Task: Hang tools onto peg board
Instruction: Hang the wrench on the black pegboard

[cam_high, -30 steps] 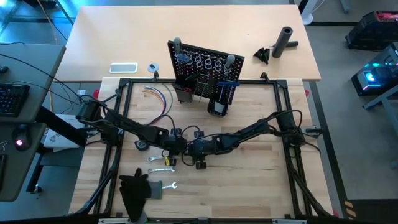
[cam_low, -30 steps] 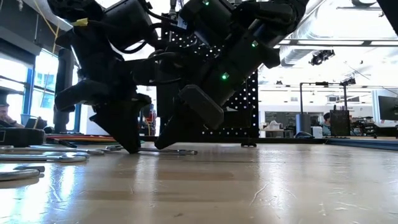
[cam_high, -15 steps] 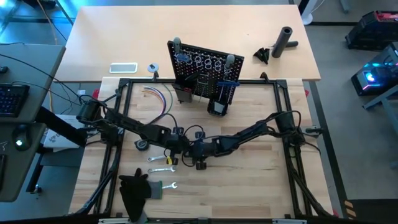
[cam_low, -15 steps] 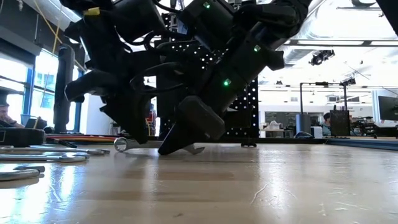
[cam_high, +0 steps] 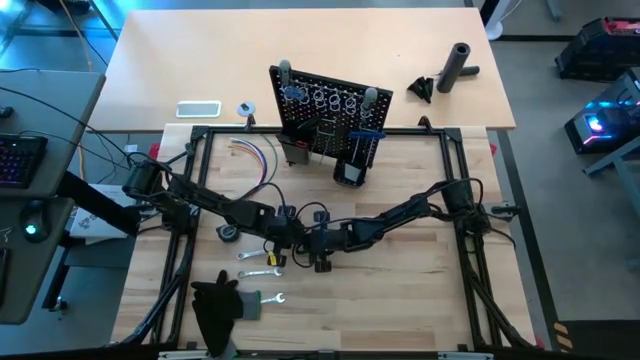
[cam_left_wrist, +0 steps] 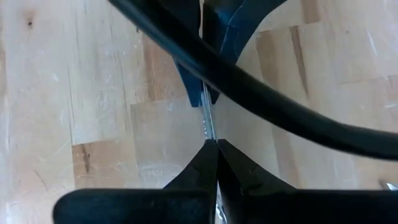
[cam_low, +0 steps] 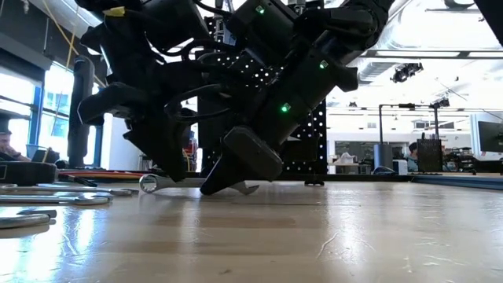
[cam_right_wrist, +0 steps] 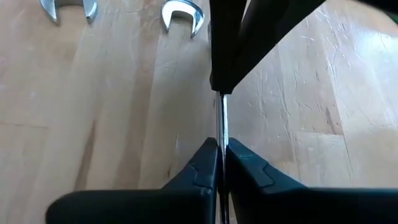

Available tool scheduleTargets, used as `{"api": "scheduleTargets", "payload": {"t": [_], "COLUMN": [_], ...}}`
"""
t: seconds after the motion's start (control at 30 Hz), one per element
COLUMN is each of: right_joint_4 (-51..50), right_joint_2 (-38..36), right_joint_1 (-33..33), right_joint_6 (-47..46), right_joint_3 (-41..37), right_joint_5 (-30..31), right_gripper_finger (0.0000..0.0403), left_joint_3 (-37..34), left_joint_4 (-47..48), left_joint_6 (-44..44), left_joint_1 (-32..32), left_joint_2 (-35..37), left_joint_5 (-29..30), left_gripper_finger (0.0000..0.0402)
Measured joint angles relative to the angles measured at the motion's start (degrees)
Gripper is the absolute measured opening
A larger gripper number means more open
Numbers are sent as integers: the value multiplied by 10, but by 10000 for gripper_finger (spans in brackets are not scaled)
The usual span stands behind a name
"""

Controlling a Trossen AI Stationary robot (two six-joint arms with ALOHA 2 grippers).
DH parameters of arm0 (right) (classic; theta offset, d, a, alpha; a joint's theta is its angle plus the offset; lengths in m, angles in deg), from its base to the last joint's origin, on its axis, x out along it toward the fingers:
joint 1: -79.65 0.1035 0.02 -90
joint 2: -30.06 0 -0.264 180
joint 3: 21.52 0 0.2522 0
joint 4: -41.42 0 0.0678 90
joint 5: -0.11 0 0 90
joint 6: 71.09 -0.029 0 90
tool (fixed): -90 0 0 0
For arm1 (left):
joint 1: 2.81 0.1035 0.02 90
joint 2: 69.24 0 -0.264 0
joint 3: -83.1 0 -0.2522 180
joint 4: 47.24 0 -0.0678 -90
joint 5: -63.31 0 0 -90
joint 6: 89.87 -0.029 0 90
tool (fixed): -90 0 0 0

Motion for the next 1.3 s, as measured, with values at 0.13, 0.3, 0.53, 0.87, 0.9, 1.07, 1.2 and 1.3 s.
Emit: {"api": "scheduleTargets", "payload": {"t": [0.13,0.3,0.53,0.87,0.9,1.07,1.2,1.3], "right_joint_4": [-9,-23,-45,-154,-162,-185,-190,-187], "right_joint_2": [0,0,-14,-91,-103,-152,-191,-214], "right_joint_1": [-1,-4,-15,-33,-35,-48,-60,-67], "right_joint_6": [-4,-7,-33,-56,-57,-58,-58,-58], "right_joint_3": [1,3,1,-3,-3,-3,-2,-2], "right_joint_5": [0,-3,-34,-26,-22,3,42,77], "right_gripper_finger": [9,7,7,7,7,7,7,7], "left_joint_3": [0,2,2,-12,-16,-43,-84,-119], "left_joint_4": [1,38,109,175,175,165,119,76], "left_joint_6": [10,28,72,148,152,159,164,169], "left_joint_1": [0,0,-4,-43,-49,-80,-95,-102], "left_joint_2": [0,24,125,291,300,314,314,314], "left_joint_5": [1,1,31,117,123,159,166,175], "left_gripper_finger": [1,9,48,60,60,60,60,60]}}
